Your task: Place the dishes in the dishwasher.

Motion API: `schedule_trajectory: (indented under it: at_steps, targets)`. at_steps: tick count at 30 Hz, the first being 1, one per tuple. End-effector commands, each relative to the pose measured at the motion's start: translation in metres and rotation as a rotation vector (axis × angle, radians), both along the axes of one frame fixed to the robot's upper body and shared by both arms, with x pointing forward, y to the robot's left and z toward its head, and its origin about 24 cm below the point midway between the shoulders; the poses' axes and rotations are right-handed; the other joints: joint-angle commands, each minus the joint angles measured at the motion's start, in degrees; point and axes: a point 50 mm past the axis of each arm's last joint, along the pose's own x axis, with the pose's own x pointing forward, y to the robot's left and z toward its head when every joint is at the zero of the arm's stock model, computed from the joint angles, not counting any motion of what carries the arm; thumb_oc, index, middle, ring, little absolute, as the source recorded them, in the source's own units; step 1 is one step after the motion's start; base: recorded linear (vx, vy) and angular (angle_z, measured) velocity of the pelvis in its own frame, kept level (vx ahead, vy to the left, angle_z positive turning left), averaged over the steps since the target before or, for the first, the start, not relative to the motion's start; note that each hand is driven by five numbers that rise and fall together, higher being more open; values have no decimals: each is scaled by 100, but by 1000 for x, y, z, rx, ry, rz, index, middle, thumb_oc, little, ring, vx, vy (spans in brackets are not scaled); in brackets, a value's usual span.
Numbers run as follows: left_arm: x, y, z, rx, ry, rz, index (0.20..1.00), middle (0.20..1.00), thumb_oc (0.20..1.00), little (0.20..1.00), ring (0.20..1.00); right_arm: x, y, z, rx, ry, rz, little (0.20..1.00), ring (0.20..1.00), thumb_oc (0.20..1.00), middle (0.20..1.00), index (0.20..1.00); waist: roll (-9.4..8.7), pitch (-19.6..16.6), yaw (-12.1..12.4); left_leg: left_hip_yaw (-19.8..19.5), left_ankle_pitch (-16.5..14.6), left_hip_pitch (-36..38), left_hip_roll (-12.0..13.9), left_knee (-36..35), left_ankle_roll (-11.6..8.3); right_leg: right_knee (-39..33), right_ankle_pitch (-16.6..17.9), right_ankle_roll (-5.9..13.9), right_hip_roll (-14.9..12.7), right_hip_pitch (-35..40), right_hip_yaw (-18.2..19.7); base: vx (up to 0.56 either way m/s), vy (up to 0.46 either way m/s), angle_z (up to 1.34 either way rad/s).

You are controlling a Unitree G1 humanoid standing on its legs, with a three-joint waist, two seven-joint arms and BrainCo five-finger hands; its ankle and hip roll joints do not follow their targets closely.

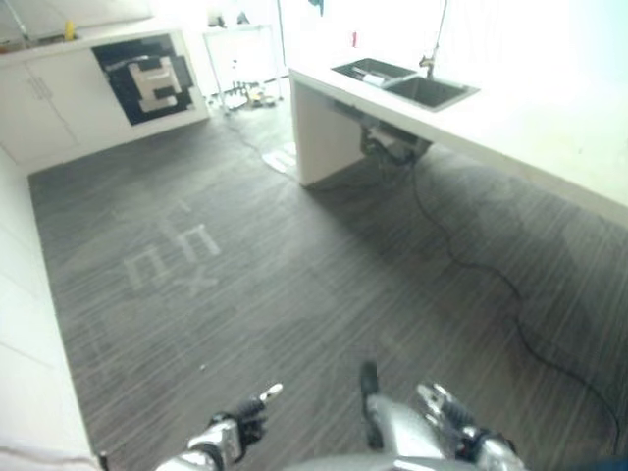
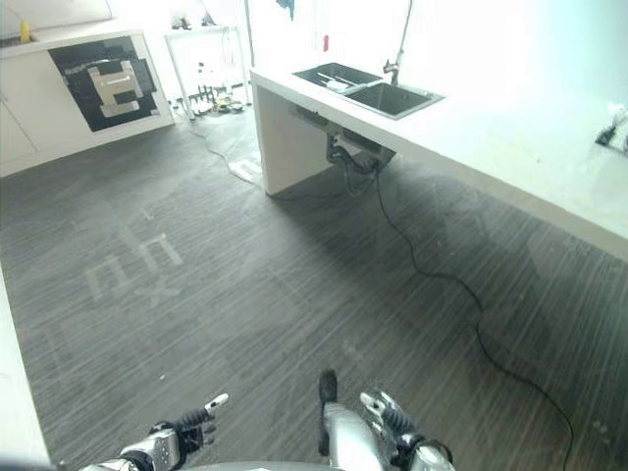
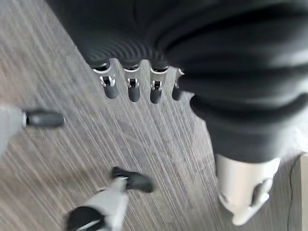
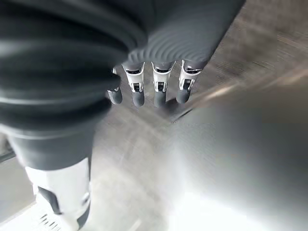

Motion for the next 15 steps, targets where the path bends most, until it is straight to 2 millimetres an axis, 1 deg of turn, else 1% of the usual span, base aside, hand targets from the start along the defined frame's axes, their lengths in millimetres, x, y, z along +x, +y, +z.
schedule_trajectory:
  at_steps: [1,2,3,4,5,6,7,8,9,10,11,12,13,14,15]
  targets:
    - [11,-1,2,5,-18,-25,1000,1000,1000,1000,1000,31,-7,11,-16,-102,-31,1000,1000,1000,1000,1000,122,48,-94,83,212,-816,21,274,1,-159,606,111,62,1239,155,297,-171,57]
    - [10,-1,2,2,-13,-22,1000,1000,1000,1000,1000,31,-7,11,-17,-102,-31,1000,1000,1000,1000,1000,124,28,-96,86,189,-802,32,322,-9,-147,574,84,77,1265,161,324,-182,60]
    - [6,-2,1,-7,-5,-13,1000,1000,1000,1000,1000,32,-6,11,-16,-103,-26,1000,1000,1000,1000,1000,121,-33,-99,92,55,-754,50,511,-55,-107,449,-8,128,1349,174,356,-221,54]
    - [4,-3,0,-20,-7,5,1000,1000,1000,1000,1000,34,-8,12,-29,-104,-4,1000,1000,1000,1000,1000,145,-119,-95,141,240,-822,116,1031,-195,-132,283,-168,240,1513,174,393,-265,19]
    - [4,-3,0,-20,-10,14,1000,1000,1000,1000,1000,35,-12,13,-40,-106,-1,1000,1000,1000,1000,1000,155,-156,-74,168,547,-947,187,1606,-324,-171,189,-264,284,1630,144,357,-292,-15]
    - [2,-1,0,-9,-11,24,1000,1000,1000,1000,1000,40,-18,16,-47,-121,-12,1000,1000,1000,1000,1000,116,-140,-17,220,1018,-1324,306,2615,-506,-194,70,-387,278,1798,123,284,-264,-24]
    - [0,3,0,-3,-19,40,1000,1000,1000,1000,1000,43,-22,19,-54,-134,-14,1000,1000,1000,1000,1000,60,-96,25,262,1166,-1715,319,3510,-573,-171,-24,-477,242,1929,128,260,-242,-16]
    - [-2,6,1,-1,-23,52,1000,1000,1000,1000,1000,45,-25,20,-63,-138,-11,1000,1000,1000,1000,1000,34,-63,52,285,1288,-1993,369,4005,-607,-176,-75,-548,238,2037,131,190,-175,-11]
    - [-2,9,1,2,-24,57,1000,1000,1000,1000,1000,44,-27,21,-69,-139,-14,1000,1000,1000,1000,1000,-1,-23,76,349,1410,-2308,489,4405,-603,-196,-124,-616,236,2172,113,191,-121,-17]
    - [-2,11,1,0,-24,61,1000,1000,1000,1000,1000,44,-30,22,-72,-140,-24,1000,1000,1000,1000,1000,-24,40,141,448,1405,-2740,543,4416,-520,-253,-197,-653,261,2400,144,228,-65,-31]
    - [-1,11,2,-9,-30,63,1000,1000,1000,1000,1000,44,-31,22,-69,-145,-24,1000,1000,1000,1000,1000,-8,96,188,574,1314,-2878,624,4099,-458,-306,-275,-651,311,2570,187,309,23,-23]
    - [-1,11,2,-15,-39,63,1000,1000,1000,1000,1000,45,-31,22,-73,-148,-9,1000,1000,1000,1000,1000,17,129,209,783,1313,-2800,758,3409,-459,-370,-368,-633,365,2712,218,307,109,-19]
    - [-2,11,2,-17,-43,63,1000,1000,1000,1000,1000,45,-30,22,-77,-149,3,1000,1000,1000,1000,1000,48,132,221,872,1335,-2746,830,2788,-472,-421,-417,-605,414,2780,250,320,174,-38]
    - [-3,10,2,-23,-45,65,1000,1000,1000,1000,1000,45,-29,22,-80,-145,11,1000,1000,1000,1000,1000,69,141,263,840,1352,-2695,841,2126,-481,-470,-478,-556,452,2868,336,305,206,-56]
    - [-4,9,1,-28,-45,64,1000,1000,1000,1000,1000,44,-29,21,-80,-140,9,1000,1000,1000,1000,1000,93,142,314,675,1446,-2701,858,1627,-525,-496,-536,-523,498,2933,421,393,267,-64]
